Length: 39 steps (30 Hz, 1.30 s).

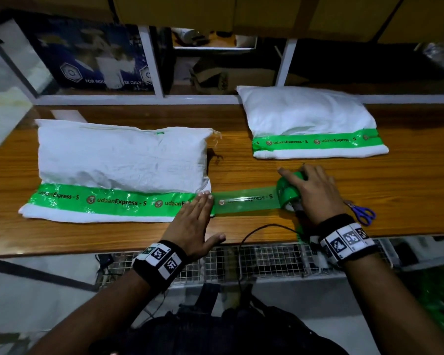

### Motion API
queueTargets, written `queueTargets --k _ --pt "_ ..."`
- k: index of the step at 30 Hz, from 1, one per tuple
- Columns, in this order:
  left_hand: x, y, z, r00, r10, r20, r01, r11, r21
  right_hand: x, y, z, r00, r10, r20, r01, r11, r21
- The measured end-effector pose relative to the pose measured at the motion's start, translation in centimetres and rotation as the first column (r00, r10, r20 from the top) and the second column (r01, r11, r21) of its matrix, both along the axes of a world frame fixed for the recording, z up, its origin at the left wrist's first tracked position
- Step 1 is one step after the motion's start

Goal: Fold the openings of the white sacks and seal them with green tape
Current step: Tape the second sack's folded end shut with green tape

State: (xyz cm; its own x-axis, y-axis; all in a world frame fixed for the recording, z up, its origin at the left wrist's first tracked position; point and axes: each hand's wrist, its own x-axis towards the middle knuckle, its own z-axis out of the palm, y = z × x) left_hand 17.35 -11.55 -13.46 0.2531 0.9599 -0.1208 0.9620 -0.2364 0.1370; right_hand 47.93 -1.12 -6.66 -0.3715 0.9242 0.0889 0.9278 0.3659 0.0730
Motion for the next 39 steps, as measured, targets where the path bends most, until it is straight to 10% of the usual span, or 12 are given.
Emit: queueTargets --k 13,28,39 --pt "14.1 2.4 3.5 0.999 0.04 -0.02 -0.04 0.999 0.006 1.7 -0.1 0.0 0.991 -0.066 -0.113 0.054 0.993 -0.107" --pt "15.3 4.8 0.9 0.983 0.165 -0.085 -0.173 0.98 -0.103 -0.4 0.3 0.5 0.995 0.017 0.095 -0.008 0.995 -0.098" --pt "11.1 2.4 3.1 0.987 0.148 0.067 -0.145 0.988 -0.05 4.4 -0.2 1.7 0.974 -0.054 -0.222 -0.009 0.961 -0.276"
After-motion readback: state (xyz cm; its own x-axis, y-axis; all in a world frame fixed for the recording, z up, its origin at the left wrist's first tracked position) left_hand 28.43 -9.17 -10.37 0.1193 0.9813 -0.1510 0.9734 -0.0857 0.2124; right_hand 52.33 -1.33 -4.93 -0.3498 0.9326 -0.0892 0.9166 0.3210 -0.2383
